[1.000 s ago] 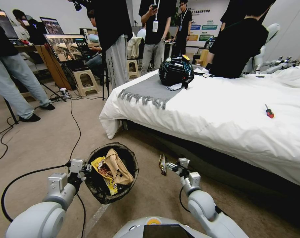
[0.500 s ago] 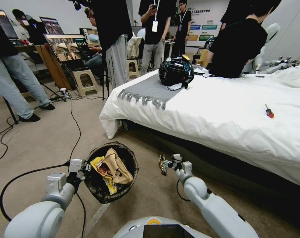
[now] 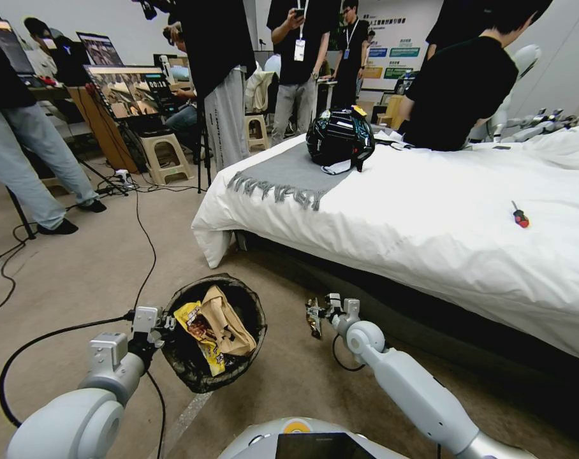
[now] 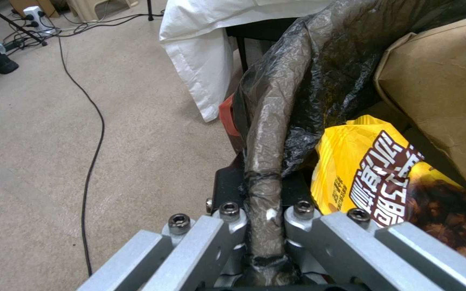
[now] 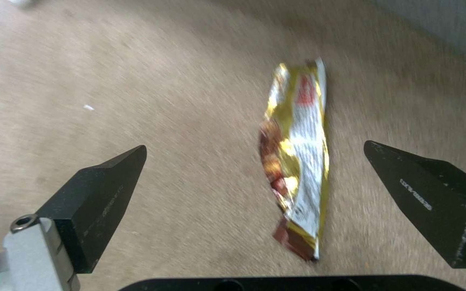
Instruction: Pick up the trash bin, then pick up the garbage from the floor and place it into the trash bin.
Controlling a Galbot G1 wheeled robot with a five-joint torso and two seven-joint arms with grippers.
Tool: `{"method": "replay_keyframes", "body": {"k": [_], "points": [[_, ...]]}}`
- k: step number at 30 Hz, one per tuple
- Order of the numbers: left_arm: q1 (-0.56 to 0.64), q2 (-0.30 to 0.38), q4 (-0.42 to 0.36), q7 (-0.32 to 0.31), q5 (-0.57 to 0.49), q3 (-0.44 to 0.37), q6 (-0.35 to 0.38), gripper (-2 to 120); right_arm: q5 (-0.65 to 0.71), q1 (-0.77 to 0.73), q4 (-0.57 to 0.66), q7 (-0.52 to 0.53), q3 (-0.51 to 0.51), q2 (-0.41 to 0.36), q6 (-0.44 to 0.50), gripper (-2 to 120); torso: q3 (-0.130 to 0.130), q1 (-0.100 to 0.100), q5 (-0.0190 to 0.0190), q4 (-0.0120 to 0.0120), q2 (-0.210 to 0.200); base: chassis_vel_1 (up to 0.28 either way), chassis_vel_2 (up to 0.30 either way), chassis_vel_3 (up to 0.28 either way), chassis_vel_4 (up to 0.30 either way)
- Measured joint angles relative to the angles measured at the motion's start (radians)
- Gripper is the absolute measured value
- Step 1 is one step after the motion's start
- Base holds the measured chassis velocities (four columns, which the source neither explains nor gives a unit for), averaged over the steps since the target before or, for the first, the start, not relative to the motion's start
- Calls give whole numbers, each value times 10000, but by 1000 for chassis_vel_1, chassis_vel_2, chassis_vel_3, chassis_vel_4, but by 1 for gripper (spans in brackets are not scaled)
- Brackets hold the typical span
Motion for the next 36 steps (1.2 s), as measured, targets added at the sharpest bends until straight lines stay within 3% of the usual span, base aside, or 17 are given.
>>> {"method": "replay_keyframes", "body": {"k": [14,21,36], "points": [[-36,20,1,10,1,26,0,1,-371,518,-1584,-17,-265,803,312,100,0,0,0,0,0,0,0,0,0],[-62,6,4,14,16,60,0,1,-735,1031,-2826,-500,-392,1297,641,100,0,0,0,0,0,0,0,0,0],[-153,24,60,28,57,144,-23,1,-1197,1810,-4491,-923,-401,1779,989,100,-1,0,2,1,0,0,0,0,0]]}}
